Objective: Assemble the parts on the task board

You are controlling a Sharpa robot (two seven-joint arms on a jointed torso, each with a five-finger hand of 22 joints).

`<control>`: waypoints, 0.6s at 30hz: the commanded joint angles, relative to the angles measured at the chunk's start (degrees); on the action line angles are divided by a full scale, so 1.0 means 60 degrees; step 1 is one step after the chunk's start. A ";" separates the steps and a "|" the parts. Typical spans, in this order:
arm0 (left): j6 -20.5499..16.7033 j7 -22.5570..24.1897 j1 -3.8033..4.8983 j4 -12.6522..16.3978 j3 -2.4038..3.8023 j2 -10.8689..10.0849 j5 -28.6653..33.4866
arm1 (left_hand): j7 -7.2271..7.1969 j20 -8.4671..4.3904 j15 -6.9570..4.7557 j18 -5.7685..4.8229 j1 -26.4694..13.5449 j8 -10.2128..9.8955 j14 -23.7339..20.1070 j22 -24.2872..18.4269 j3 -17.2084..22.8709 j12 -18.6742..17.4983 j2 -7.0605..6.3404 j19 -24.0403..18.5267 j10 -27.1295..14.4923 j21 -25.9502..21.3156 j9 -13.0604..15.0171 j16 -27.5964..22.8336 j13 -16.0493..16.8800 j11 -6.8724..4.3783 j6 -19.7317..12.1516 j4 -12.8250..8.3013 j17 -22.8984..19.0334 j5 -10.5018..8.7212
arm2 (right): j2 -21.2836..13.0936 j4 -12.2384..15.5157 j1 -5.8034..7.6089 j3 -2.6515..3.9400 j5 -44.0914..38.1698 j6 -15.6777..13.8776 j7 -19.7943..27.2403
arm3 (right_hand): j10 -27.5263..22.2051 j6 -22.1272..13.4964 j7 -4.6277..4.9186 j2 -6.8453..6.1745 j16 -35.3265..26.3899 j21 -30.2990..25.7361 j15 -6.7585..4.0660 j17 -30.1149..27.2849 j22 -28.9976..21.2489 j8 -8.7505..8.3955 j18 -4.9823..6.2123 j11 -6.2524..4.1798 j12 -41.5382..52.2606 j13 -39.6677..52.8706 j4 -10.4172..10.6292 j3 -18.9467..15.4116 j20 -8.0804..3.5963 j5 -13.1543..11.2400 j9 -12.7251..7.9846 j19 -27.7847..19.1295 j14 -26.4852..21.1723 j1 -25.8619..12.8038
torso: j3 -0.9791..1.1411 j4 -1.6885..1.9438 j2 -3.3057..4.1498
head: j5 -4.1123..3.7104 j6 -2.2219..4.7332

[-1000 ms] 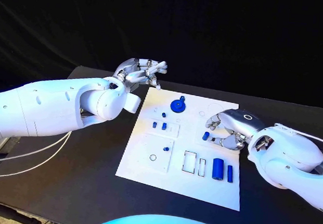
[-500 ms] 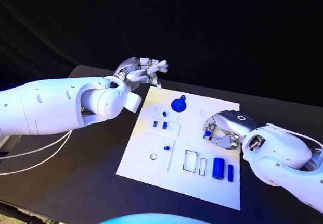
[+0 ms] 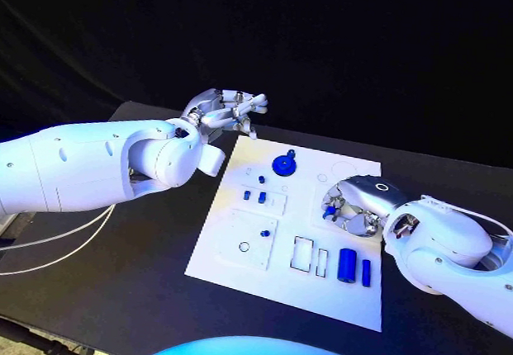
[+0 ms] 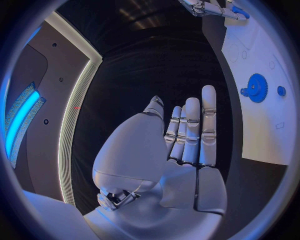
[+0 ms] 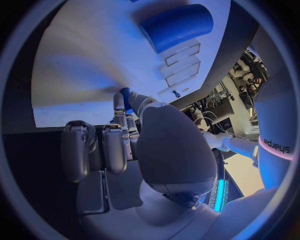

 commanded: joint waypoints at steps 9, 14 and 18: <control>0.0078 0.0051 0.0011 0.0007 0.0006 0.0024 0.0029 | 0.0044 0.0062 -0.0021 0.0135 0.0099 -0.0021 -0.0054 -0.0007 0.0046 0.0008 -0.0034 0.0008 -0.0035 -0.0065 -0.0011 0.0027 -0.0015 0.0002 -0.0005 0.0007 -0.0008 0.0053 | -0.0242 0.0577 0.0025 0.0056 -0.0039 -0.2010 0.0174 | 0.0276 0.0198 -0.0058 0.0083 0.0041 0.0195 -0.0110 0.0010 0.1927 0.0338 -0.0130 -0.0092 0.0032 0.0073 -0.0190 0.0301 -0.0123 0.0055 0.0329 0.0451 0.0446 0.0092 | -0.0003 0.0003 -0.0010 | 0.0028 -0.0023; 0.0080 0.0052 0.0011 -0.0005 0.0006 0.0037 0.0029 | 0.0044 0.0062 -0.0021 0.0135 0.0099 -0.0021 -0.0054 -0.0007 0.0046 0.0008 -0.0034 0.0008 -0.0035 -0.0065 -0.0011 0.0027 -0.0015 0.0002 -0.0005 0.0007 -0.0008 0.0053 | -0.0406 0.1103 0.0069 0.0105 0.0082 -0.2137 0.0177 | 0.0302 0.0187 -0.0065 0.0058 0.0045 0.0360 -0.0115 0.0017 0.1999 0.0367 -0.0167 -0.0099 0.0020 0.0085 -0.0206 0.0332 -0.0131 0.0050 0.0365 0.0515 0.0449 0.0035 | -0.0001 0.0005 -0.0010 | 0.0072 -0.0029; 0.0081 0.0054 0.0010 -0.0007 0.0006 0.0044 0.0029 | 0.0043 0.0064 -0.0020 0.0136 0.0105 -0.0016 -0.0060 -0.0011 0.0063 0.0015 -0.0027 0.0009 -0.0048 -0.0071 -0.0011 0.0030 -0.0020 0.0003 -0.0002 0.0006 -0.0015 0.0053 | -0.0333 0.1500 0.0069 0.0121 0.0295 -0.2125 0.0241 | 0.0302 0.0179 -0.0067 0.0037 0.0032 0.0376 -0.0118 -0.0016 0.2006 0.0378 -0.0170 -0.0102 0.0009 0.0089 -0.0222 0.0345 -0.0134 0.0049 0.0380 0.0521 0.0442 0.0019 | 0.0001 -0.0010 -0.0006 | 0.0131 -0.0054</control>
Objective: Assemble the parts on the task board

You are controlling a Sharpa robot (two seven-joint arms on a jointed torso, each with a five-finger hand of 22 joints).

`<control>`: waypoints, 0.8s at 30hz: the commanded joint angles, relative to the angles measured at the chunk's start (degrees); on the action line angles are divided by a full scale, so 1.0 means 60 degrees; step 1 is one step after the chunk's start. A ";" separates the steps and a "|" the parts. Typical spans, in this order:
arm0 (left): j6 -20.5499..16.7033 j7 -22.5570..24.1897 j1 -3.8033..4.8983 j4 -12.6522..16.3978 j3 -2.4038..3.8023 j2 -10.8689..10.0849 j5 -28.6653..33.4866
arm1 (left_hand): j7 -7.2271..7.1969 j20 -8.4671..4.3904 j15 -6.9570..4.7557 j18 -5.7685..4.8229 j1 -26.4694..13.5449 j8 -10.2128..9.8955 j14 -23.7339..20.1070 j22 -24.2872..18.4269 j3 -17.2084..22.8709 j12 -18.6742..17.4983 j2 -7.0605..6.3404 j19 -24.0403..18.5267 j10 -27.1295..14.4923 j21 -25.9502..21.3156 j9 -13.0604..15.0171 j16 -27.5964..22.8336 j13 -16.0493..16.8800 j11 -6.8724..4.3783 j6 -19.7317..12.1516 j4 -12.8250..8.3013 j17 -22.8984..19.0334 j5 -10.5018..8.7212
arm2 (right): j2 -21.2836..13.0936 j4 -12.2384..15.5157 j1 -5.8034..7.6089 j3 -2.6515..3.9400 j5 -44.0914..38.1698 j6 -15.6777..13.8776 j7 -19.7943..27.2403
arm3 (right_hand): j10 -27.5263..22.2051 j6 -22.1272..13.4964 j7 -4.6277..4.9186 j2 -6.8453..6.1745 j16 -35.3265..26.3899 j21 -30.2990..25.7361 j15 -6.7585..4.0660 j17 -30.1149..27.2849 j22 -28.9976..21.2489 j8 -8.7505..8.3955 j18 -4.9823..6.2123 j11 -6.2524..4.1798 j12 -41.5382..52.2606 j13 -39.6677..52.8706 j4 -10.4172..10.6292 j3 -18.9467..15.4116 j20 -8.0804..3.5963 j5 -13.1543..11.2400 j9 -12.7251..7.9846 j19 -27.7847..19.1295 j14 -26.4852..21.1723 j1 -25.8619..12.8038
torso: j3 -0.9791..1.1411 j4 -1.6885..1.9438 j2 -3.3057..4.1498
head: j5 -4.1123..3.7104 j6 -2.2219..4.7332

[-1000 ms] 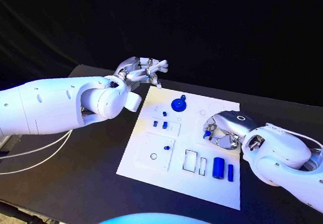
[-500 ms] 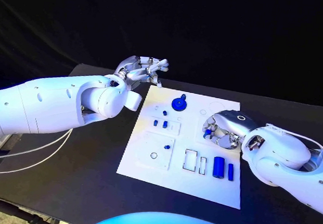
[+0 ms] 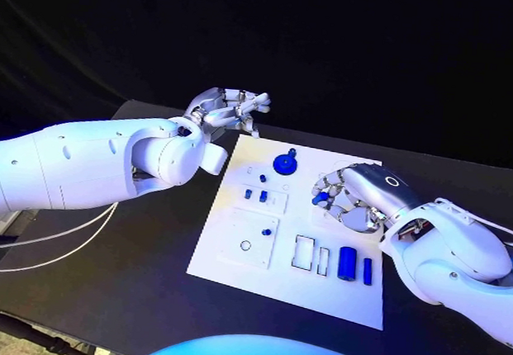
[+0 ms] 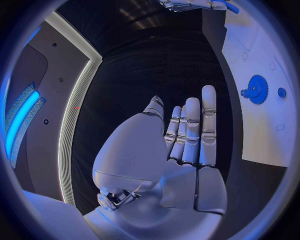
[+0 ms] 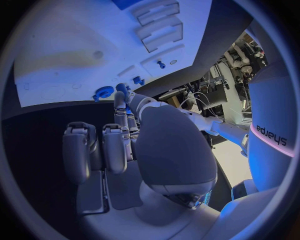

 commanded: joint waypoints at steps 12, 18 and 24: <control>0.0105 0.0051 0.0010 0.0005 0.0006 0.0098 0.0029 | 0.0044 0.0065 -0.0020 0.0137 0.0105 -0.0016 -0.0060 -0.0011 0.0063 0.0015 -0.0027 0.0009 -0.0048 -0.0060 -0.0011 0.0030 -0.0013 0.0003 -0.0002 0.0006 -0.0016 0.0053 | 0.1322 0.0322 -0.0586 -0.0072 0.0491 -0.0148 0.0519 | 0.0037 0.0004 0.0040 -0.0017 -0.0005 0.0039 -0.0093 -0.0091 0.2012 0.0407 -0.0167 0.0022 -0.0122 0.0025 -0.0102 0.0138 -0.0050 0.0070 0.0447 0.0517 0.0421 -0.0165 | -0.0012 0.0019 0.0007 | 0.0123 -0.0045; 0.0110 0.0042 0.0010 0.0011 0.0005 0.0123 0.0029 | 0.0044 0.0065 -0.0020 0.0137 0.0105 -0.0016 -0.0060 -0.0011 0.0063 0.0015 -0.0027 0.0009 -0.0048 -0.0060 -0.0011 0.0030 -0.0013 0.0003 -0.0002 0.0006 -0.0016 0.0053 | 0.1891 -0.0108 -0.0968 -0.0130 0.0480 -0.0035 0.0668 | 0.0036 -0.0005 0.0044 -0.0022 -0.0009 0.0028 -0.0092 -0.0097 0.2009 0.0414 -0.0165 0.0025 -0.0132 0.0028 -0.0120 0.0154 -0.0051 0.0081 0.0458 0.0513 0.0419 -0.0171 | -0.0022 0.0014 0.0003 | 0.0222 -0.0092; 0.0138 0.0011 0.0011 0.0023 0.0005 0.0132 0.0021 | 0.0044 0.0066 -0.0019 0.0138 0.0111 -0.0010 -0.0066 -0.0014 0.0076 0.0023 -0.0032 0.0010 -0.0060 -0.0066 -0.0011 0.0034 -0.0018 0.0004 -0.0002 0.0003 -0.0023 0.0051 | 0.2252 -0.0508 -0.1225 -0.0162 0.0469 0.0130 0.0703 | 0.0030 -0.0024 0.0053 -0.0033 -0.0017 0.0045 -0.0089 -0.0114 0.2017 0.0424 -0.0169 0.0030 -0.0150 0.0033 -0.0154 0.0179 -0.0051 0.0098 0.0477 0.0519 0.0416 -0.0185 | -0.0012 0.0006 0.0015 | 0.0313 -0.0142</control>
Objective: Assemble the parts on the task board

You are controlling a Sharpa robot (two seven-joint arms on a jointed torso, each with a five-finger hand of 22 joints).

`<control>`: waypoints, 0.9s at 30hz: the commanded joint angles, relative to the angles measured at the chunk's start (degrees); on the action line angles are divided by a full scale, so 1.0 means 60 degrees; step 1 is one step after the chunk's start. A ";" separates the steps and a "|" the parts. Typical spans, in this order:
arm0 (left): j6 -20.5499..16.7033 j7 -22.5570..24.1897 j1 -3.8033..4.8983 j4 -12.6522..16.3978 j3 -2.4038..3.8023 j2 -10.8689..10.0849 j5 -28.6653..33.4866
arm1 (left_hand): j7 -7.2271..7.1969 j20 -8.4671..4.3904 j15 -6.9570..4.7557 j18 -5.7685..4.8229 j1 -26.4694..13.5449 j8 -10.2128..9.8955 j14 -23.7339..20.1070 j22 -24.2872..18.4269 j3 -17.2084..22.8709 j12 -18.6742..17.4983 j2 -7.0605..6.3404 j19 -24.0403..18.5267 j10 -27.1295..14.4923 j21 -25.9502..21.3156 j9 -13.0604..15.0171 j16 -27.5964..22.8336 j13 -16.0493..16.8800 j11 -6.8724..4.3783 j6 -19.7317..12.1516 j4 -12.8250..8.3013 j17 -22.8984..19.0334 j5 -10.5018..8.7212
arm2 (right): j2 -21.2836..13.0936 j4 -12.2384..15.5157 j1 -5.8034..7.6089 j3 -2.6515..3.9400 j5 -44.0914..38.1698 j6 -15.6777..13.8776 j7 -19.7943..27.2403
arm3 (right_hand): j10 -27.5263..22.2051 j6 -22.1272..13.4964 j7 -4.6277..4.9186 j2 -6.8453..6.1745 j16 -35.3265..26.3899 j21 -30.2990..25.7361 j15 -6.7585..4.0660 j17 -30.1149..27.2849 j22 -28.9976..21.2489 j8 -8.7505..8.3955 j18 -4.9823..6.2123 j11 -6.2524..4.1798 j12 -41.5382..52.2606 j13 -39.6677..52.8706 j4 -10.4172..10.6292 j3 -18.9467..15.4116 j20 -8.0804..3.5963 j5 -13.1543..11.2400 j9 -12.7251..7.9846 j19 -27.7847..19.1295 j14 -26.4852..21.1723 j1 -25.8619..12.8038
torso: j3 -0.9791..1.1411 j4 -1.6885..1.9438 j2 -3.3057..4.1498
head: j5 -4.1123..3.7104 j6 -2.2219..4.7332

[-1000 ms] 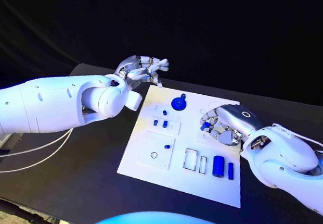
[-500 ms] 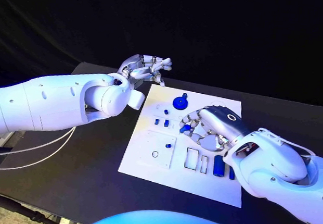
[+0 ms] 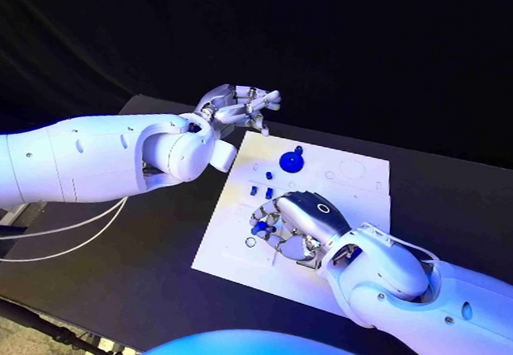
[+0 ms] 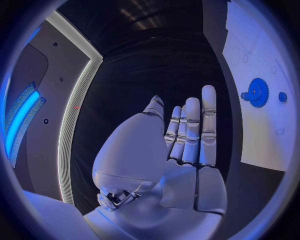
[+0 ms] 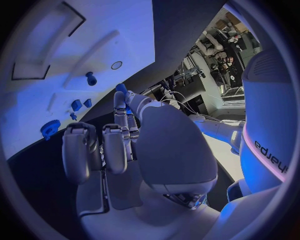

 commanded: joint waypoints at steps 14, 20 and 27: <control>0.0191 -0.0015 0.0011 0.0016 0.0005 0.0052 0.0006 | 0.0020 0.0032 -0.0041 0.0135 0.0044 0.0033 -0.0124 0.0177 0.0193 0.0294 -0.0067 0.0262 -0.0083 0.0277 -0.0018 0.0225 0.0030 -0.0023 -0.0052 0.0009 0.0041 0.0043 | 0.0514 -0.0613 -0.0312 -0.0042 -0.0271 0.0789 0.0004 | -0.0023 -0.0043 0.0066 -0.0040 -0.0035 0.0040 -0.0047 -0.0053 0.2012 0.0431 -0.0168 0.0010 -0.0079 0.0020 -0.0062 0.0075 -0.0048 0.0081 0.0505 0.0517 0.0442 -0.0114 | 0.0020 -0.0017 0.0006 | 0.0188 -0.0134; 0.0197 -0.0016 0.0011 0.0012 0.0005 0.0053 0.0005 | 0.0021 0.0034 -0.0039 0.0135 0.0044 0.0035 -0.0136 0.0178 0.0197 0.0295 -0.0070 0.0254 -0.0098 0.0276 -0.0018 0.0222 0.0028 -0.0020 -0.0054 0.0008 0.0040 0.0044 | 0.0564 -0.0665 -0.0337 -0.0048 -0.0354 0.0913 -0.0047 | -0.0028 -0.0052 0.0070 -0.0047 -0.0040 0.0048 -0.0044 -0.0063 0.2017 0.0436 -0.0170 0.0013 -0.0089 0.0023 -0.0082 0.0088 -0.0047 0.0088 0.0515 0.0520 0.0440 -0.0120 | 0.0018 -0.0015 0.0003 | 0.0217 -0.0159; 0.0196 -0.0020 0.0011 0.0009 0.0005 0.0052 0.0005 | 0.0021 0.0034 -0.0039 0.0135 0.0044 0.0035 -0.0136 0.0178 0.0197 0.0295 -0.0070 0.0254 -0.0098 0.0276 -0.0018 0.0222 0.0028 -0.0020 -0.0054 0.0008 0.0040 0.0044 | 0.0581 -0.0714 -0.0344 -0.0052 -0.0380 0.1060 -0.0086 | -0.0029 -0.0057 0.0074 -0.0051 -0.0040 0.0067 -0.0042 -0.0060 0.2025 0.0439 -0.0174 0.0016 -0.0094 0.0025 -0.0090 0.0093 -0.0046 0.0090 0.0520 0.0527 0.0440 -0.0131 | 0.0024 -0.0018 0.0008 | 0.0254 -0.0178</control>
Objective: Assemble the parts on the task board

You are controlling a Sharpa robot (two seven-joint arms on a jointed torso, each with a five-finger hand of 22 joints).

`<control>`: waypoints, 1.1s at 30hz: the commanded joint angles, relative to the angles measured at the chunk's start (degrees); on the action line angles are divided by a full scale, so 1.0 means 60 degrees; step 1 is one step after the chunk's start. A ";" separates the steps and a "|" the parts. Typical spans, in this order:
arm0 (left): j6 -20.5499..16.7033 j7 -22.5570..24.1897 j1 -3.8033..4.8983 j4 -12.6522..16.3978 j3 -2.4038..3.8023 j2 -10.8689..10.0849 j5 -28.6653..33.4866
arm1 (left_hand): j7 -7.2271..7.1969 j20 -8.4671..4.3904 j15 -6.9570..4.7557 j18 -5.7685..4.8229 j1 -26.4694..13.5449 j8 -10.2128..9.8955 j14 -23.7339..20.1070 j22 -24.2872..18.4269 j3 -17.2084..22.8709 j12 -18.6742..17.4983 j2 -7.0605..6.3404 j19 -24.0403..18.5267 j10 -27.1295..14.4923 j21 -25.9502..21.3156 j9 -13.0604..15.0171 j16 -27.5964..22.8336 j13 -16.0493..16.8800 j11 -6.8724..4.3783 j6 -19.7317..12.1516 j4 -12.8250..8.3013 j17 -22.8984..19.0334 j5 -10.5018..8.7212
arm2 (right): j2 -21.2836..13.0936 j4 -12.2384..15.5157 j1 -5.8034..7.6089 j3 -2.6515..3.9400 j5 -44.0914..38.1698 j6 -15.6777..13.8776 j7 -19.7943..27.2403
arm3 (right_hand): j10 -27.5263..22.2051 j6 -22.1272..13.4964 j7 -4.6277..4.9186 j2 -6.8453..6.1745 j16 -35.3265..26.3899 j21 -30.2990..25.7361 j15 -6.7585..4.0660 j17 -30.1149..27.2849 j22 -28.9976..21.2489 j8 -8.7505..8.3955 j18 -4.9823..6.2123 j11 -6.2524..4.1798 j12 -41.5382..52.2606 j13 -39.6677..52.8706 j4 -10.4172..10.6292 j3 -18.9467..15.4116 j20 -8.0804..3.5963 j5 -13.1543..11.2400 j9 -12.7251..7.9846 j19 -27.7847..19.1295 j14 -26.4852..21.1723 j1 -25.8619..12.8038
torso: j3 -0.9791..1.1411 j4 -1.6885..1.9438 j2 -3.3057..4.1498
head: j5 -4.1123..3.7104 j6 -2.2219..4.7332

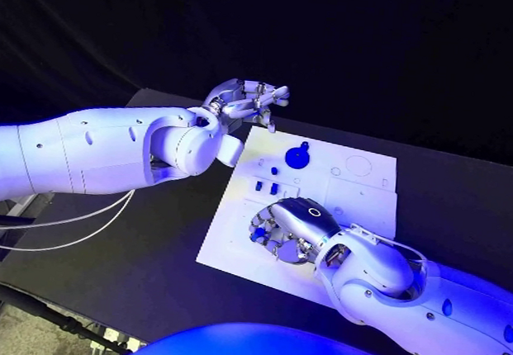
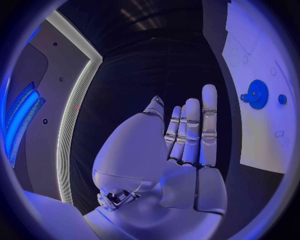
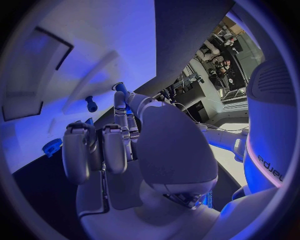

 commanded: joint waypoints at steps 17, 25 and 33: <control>0.0173 0.0035 0.0012 0.0016 0.0006 0.0032 0.0008 | 0.0024 0.0018 0.0016 0.0135 0.0034 0.0038 -0.0101 0.0011 0.0056 0.0067 -0.0065 -0.0050 -0.0066 0.0044 -0.0009 -0.0023 -0.0013 0.0000 -0.0058 -0.0005 -0.0014 0.0045 | 0.0173 -0.0202 -0.0016 -0.0011 -0.0510 0.0307 -0.0381 | -0.0083 0.0008 0.0073 0.0036 -0.0048 0.0013 -0.0032 -0.0022 0.2027 0.0416 -0.0172 -0.0015 -0.0064 0.0007 -0.0035 0.0046 -0.0041 0.0032 0.0536 0.0523 0.0436 -0.0099 | -0.0009 0.0004 -0.0008 | 0.0043 0.0016; 0.0180 0.0019 0.0012 0.0016 0.0006 0.0034 0.0008 | 0.0026 0.0020 0.0017 0.0135 0.0031 0.0039 -0.0107 0.0012 0.0059 0.0068 -0.0065 -0.0054 -0.0075 0.0043 -0.0009 -0.0024 -0.0014 0.0001 -0.0060 -0.0004 -0.0015 0.0045 | 0.0239 -0.0218 -0.0015 -0.0013 -0.0531 0.0521 -0.0371 | -0.0204 -0.0203 0.0157 -0.0178 -0.0064 0.0020 0.0022 -0.0049 0.2040 0.0334 -0.0175 0.0049 -0.0173 0.0029 -0.0018 0.0012 -0.0005 0.0006 0.0534 0.0523 0.0428 -0.0404 | -0.0011 -0.0003 -0.0010 | 0.0054 0.0026; 0.0175 0.0014 0.0012 0.0005 0.0006 0.0037 0.0008 | 0.0028 0.0021 0.0019 0.0135 0.0028 0.0040 -0.0116 0.0013 0.0061 0.0069 -0.0067 -0.0060 -0.0088 0.0042 -0.0009 -0.0025 -0.0016 0.0004 -0.0064 -0.0003 -0.0016 0.0044 | 0.0255 -0.0227 -0.0015 -0.0017 -0.0481 0.0674 -0.0305 | -0.0139 -0.0569 0.0270 -0.0468 -0.0065 0.0026 0.0077 -0.0060 0.2056 0.0066 -0.0175 0.0111 -0.0138 0.0161 0.0029 -0.0058 0.0055 0.0332 0.0431 0.0523 0.0425 -0.0760 | 0.0001 0.0000 -0.0009 | 0.0057 0.0022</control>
